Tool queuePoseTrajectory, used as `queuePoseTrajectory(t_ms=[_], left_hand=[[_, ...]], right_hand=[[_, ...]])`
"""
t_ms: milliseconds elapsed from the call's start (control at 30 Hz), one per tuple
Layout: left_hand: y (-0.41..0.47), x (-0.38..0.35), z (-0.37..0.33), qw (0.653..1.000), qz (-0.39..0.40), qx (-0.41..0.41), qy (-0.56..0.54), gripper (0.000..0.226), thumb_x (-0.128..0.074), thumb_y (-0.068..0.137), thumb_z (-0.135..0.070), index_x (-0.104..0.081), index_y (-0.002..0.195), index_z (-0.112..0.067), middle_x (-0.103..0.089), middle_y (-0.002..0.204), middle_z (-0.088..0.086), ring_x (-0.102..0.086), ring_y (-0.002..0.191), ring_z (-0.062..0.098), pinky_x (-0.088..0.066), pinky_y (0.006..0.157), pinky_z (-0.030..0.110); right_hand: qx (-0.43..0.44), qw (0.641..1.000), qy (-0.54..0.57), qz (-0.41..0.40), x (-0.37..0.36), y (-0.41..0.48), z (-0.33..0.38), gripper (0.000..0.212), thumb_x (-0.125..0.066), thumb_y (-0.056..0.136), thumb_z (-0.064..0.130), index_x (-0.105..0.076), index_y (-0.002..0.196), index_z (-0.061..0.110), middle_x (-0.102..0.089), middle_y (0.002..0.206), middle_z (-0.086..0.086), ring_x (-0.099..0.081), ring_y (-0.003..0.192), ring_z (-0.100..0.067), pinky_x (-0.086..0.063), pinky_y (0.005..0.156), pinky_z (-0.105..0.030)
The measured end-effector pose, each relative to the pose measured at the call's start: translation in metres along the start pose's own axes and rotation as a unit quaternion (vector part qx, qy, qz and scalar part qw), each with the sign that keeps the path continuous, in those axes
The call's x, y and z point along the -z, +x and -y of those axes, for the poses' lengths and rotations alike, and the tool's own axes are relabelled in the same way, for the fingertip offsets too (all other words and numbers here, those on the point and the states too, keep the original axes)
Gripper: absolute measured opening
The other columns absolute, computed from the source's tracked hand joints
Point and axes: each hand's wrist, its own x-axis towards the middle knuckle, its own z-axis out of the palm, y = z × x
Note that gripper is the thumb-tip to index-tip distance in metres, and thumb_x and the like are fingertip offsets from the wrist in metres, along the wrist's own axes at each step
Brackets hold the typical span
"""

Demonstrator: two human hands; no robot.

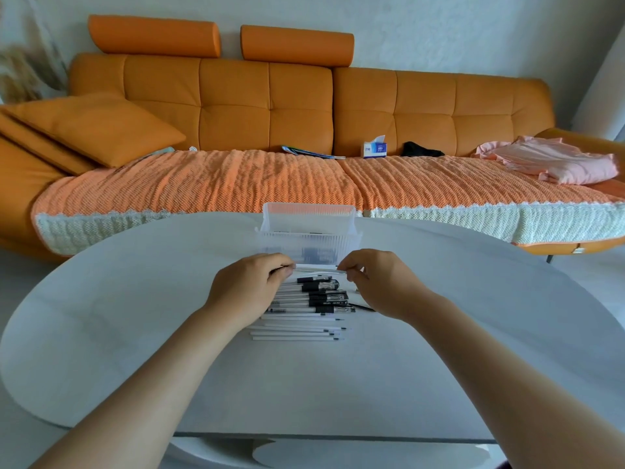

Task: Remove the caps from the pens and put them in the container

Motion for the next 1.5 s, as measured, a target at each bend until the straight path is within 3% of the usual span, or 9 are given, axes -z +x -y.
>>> queuePoseTrajectory(t_ms=[267, 467, 567, 667, 833, 1000, 1100, 1267, 1500], left_hand=[[0.001, 0.0, -0.003, 1.0, 0.026, 0.011, -0.014, 0.022, -0.048, 0.1, -0.037, -0.062, 0.116, -0.038, -0.065, 0.107, -0.019, -0.058, 0.098, 0.009, -0.04, 0.072, 0.025], [0.0, 0.002, -0.002, 0.999, 0.04, 0.0, -0.022, 0.019, -0.051, 0.099, -0.036, -0.063, 0.114, -0.037, -0.061, 0.113, -0.022, -0.049, 0.089, 0.002, -0.038, 0.071, 0.023], [0.001, 0.003, 0.0, 0.998, 0.054, 0.006, -0.028, 0.016, -0.05, 0.099, -0.035, -0.062, 0.108, -0.041, -0.059, 0.099, -0.027, -0.049, 0.078, -0.003, -0.035, 0.064, 0.015], [0.001, 0.002, 0.0, 0.996, 0.083, 0.012, -0.043, 0.019, -0.044, 0.102, -0.031, -0.06, 0.099, -0.042, -0.062, 0.086, -0.021, -0.051, 0.065, -0.008, -0.034, 0.058, 0.019], [-0.001, 0.002, -0.002, 0.995, 0.094, -0.015, -0.038, 0.019, -0.052, 0.098, -0.036, -0.065, 0.111, -0.039, -0.063, 0.104, -0.022, -0.058, 0.094, 0.004, -0.047, 0.079, 0.026], [-0.002, -0.005, -0.007, 0.993, 0.101, -0.036, -0.042, 0.018, -0.053, 0.098, -0.034, -0.064, 0.11, -0.042, -0.057, 0.087, -0.024, -0.055, 0.08, 0.006, -0.041, 0.067, 0.023], [-0.001, -0.004, -0.004, 0.994, 0.1, -0.03, -0.037, 0.018, -0.052, 0.098, -0.035, -0.063, 0.111, -0.041, -0.061, 0.096, -0.022, -0.058, 0.088, 0.007, -0.048, 0.074, 0.028], [-0.003, -0.001, -0.002, 0.994, 0.099, -0.025, -0.033, 0.018, -0.051, 0.098, -0.037, -0.062, 0.112, -0.041, -0.063, 0.106, -0.02, -0.059, 0.094, 0.007, -0.051, 0.081, 0.032], [-0.004, -0.004, -0.009, 0.992, 0.107, -0.035, -0.051, 0.019, -0.054, 0.097, -0.035, -0.057, 0.113, -0.043, -0.063, 0.106, -0.014, -0.058, 0.089, 0.01, -0.049, 0.076, 0.031]], right_hand=[[-0.007, 1.0, 0.004, -0.015, -0.002, 0.002, -0.001, 0.027, -0.044, 0.102, 0.016, -0.066, 0.113, 0.026, -0.066, 0.104, 0.007, -0.048, 0.062, 0.001, -0.037, 0.053, -0.02], [-0.008, 1.0, 0.001, -0.003, -0.002, 0.0, 0.001, 0.027, -0.045, 0.101, 0.018, -0.067, 0.112, 0.028, -0.066, 0.102, 0.008, -0.051, 0.063, -0.001, -0.047, 0.059, -0.025], [0.0, 1.0, -0.003, -0.006, -0.001, -0.001, 0.003, 0.026, -0.047, 0.1, 0.017, -0.068, 0.111, 0.029, -0.063, 0.098, 0.012, -0.046, 0.058, 0.003, -0.036, 0.054, -0.017], [0.002, 1.0, -0.008, -0.008, -0.001, 0.0, 0.004, 0.025, -0.049, 0.099, 0.018, -0.069, 0.108, 0.031, -0.062, 0.101, 0.016, -0.046, 0.057, 0.004, -0.032, 0.052, -0.013], [0.06, 0.998, 0.0, -0.021, -0.003, -0.001, 0.007, 0.021, -0.061, 0.094, 0.02, -0.07, 0.096, 0.039, -0.062, 0.095, 0.02, -0.058, 0.079, -0.002, -0.048, 0.067, -0.021], [0.101, 0.994, 0.028, -0.01, -0.011, -0.003, 0.015, 0.027, -0.073, 0.085, 0.016, -0.071, 0.104, 0.035, -0.064, 0.093, 0.02, -0.058, 0.08, -0.004, -0.048, 0.07, -0.02], [0.089, 0.996, 0.029, -0.011, -0.008, -0.001, 0.011, 0.039, -0.076, 0.082, 0.024, -0.064, 0.117, 0.038, -0.063, 0.098, 0.022, -0.059, 0.083, -0.003, -0.049, 0.072, -0.019], [0.04, 0.999, 0.011, -0.003, 0.0, -0.001, -0.004, 0.009, -0.067, 0.086, 0.031, -0.065, 0.093, 0.036, -0.065, 0.085, 0.02, -0.06, 0.076, 0.001, -0.048, 0.07, -0.021], [0.072, 0.996, 0.043, 0.018, -0.002, -0.006, 0.008, 0.012, -0.068, 0.088, 0.023, -0.071, 0.091, 0.035, -0.065, 0.082, 0.023, -0.064, 0.073, -0.007, -0.053, 0.066, -0.021]])
